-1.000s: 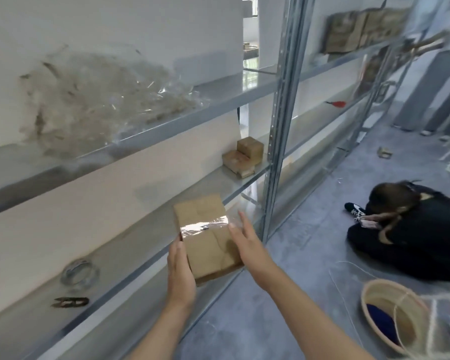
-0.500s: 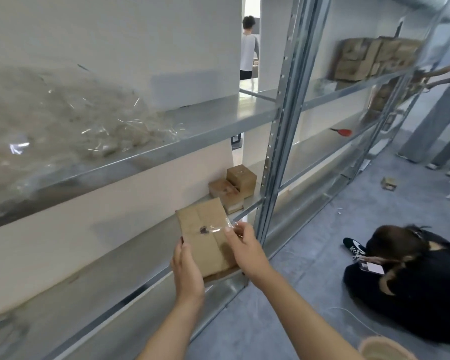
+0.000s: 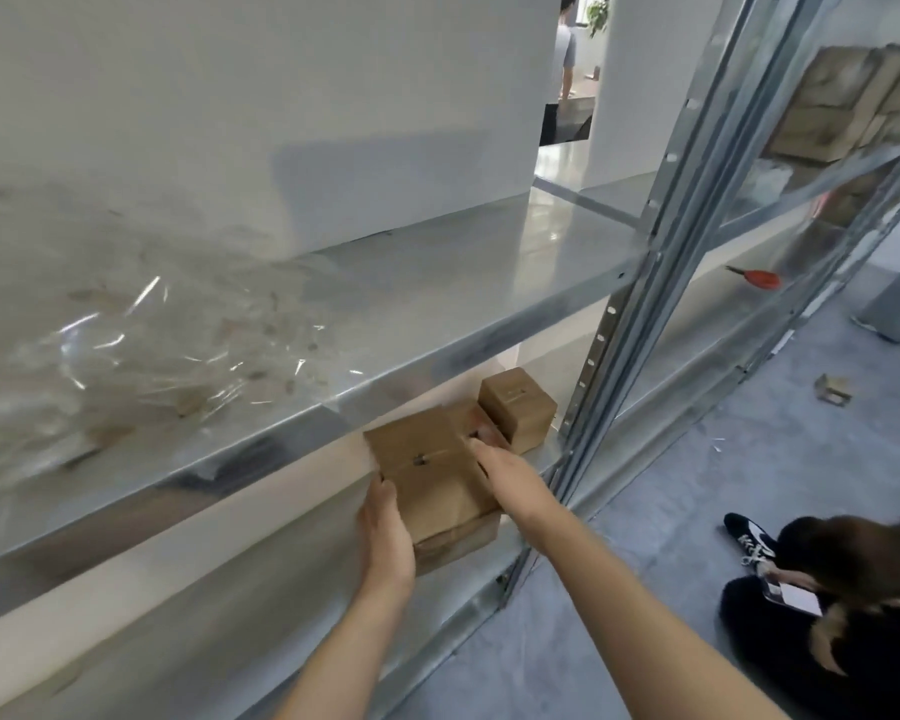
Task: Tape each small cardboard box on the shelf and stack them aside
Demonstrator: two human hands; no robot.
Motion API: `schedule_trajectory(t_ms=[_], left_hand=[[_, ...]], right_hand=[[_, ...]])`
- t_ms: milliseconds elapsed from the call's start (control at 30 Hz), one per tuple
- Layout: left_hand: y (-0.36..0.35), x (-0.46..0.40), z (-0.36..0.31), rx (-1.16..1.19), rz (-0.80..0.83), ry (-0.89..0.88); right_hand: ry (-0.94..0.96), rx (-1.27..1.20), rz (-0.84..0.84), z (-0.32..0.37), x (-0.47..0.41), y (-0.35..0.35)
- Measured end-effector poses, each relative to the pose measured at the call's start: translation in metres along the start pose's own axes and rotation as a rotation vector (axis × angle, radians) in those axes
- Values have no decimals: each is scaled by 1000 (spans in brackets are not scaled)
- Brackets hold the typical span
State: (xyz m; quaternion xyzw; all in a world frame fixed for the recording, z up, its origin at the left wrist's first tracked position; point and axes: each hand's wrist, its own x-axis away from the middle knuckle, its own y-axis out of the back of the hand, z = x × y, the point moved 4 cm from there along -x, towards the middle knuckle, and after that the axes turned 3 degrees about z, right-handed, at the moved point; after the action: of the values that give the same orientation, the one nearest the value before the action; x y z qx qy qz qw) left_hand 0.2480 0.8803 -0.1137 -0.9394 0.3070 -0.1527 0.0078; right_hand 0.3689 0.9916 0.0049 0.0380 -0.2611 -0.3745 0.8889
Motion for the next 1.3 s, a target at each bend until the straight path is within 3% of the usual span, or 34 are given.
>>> schedule_trajectory(t_ms=[167,300,533,700,767,833,967,1100,1300], left_hand=[[-13,-31,17,-39,-10,8],[-33,-27,-2,-95,-65,6],[-66,2,-51,20,-153,23],[-30,11,-63,18,-322,34],[-8,19,-76,138,-383,0],[11,31,-95,257,-381,-53],[63,67,-119,433,-383,-105],[136,129,-131,461,-441,-205],[285,264,-113,507,-693,-302]], right_hand=[[10,19,85,-4,-46,11],[45,112,134,-25,-90,27],[58,109,261,-17,-94,50],[428,321,33,17,-74,58],[546,292,36,32,-65,51],[482,92,233,44,-57,29],[175,-440,655,62,-36,-49],[138,-415,841,75,14,-135],[158,-281,1061,67,136,-282]])
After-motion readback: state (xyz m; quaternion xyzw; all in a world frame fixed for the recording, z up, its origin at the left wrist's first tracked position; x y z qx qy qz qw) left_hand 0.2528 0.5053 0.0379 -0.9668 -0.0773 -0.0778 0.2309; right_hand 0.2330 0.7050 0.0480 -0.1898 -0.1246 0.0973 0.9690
